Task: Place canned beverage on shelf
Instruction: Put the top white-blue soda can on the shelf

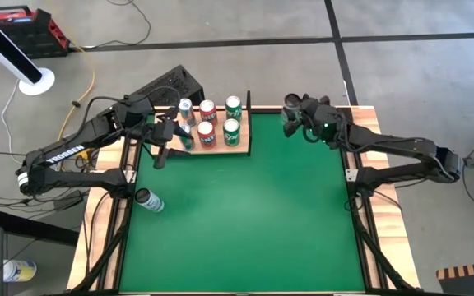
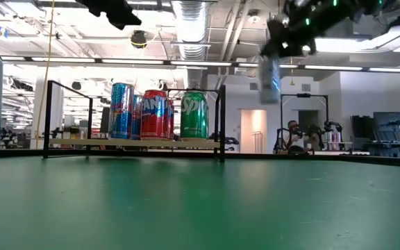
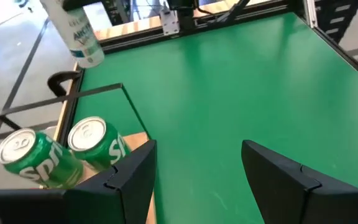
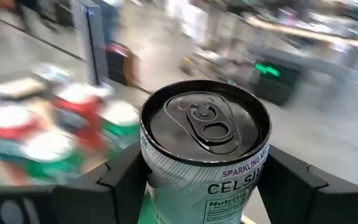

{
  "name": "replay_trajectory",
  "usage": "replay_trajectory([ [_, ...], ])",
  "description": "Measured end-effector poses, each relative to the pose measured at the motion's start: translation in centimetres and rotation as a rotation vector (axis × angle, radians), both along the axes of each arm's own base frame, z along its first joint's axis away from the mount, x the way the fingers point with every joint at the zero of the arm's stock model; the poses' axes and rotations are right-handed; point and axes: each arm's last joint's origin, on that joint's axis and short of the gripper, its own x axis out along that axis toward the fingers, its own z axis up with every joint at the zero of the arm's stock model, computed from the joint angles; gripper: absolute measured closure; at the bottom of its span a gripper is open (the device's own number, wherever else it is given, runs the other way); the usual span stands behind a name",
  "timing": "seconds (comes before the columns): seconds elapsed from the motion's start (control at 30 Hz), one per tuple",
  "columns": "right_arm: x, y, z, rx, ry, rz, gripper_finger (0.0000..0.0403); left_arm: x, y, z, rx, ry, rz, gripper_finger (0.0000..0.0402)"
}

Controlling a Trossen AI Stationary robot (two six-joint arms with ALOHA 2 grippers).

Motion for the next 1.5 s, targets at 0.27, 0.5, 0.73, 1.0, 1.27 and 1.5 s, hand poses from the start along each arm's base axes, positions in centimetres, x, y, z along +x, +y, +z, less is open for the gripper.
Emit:
replay_trajectory([
  [0.27, 2.1, 2.9, 3.2, -0.015, -0.147, 0.424, 0.013, 2.0, 0.8, -3.6, -0.079, -0.283, -0.034, 0.0182],
  [0.5, 3.2, 5.6, 3.9, -0.031, -0.238, 0.652, 0.013, 2.5, 0.9, -4.6, -0.056, -0.458, -0.002, 0.0182],
  [0.73, 6.8, 7.1, 2.5, -0.025, -0.255, 0.777, 0.013, 4.8, 0.5, -5.8, -0.087, -0.453, -0.091, 0.0165],
  [1.0, 11.0, 7.3, 1.8, -0.016, -0.209, 0.899, 0.0127, 7.1, 1.3, -6.2, -0.098, -0.46, -0.089, 0.0088],
  [1.27, 13.8, 6.5, 1.9, -0.063, -0.138, 0.893, 0.012, 8.9, 2.1, -6.1, -0.169, -0.397, -0.076, 0.0038],
  [1.5, 14.2, 5.2, 1.9, -0.064, -0.125, 0.859, 0.0118, 10.0, 2.6, -7.0, -0.178, -0.354, -0.05, 0.0039],
])
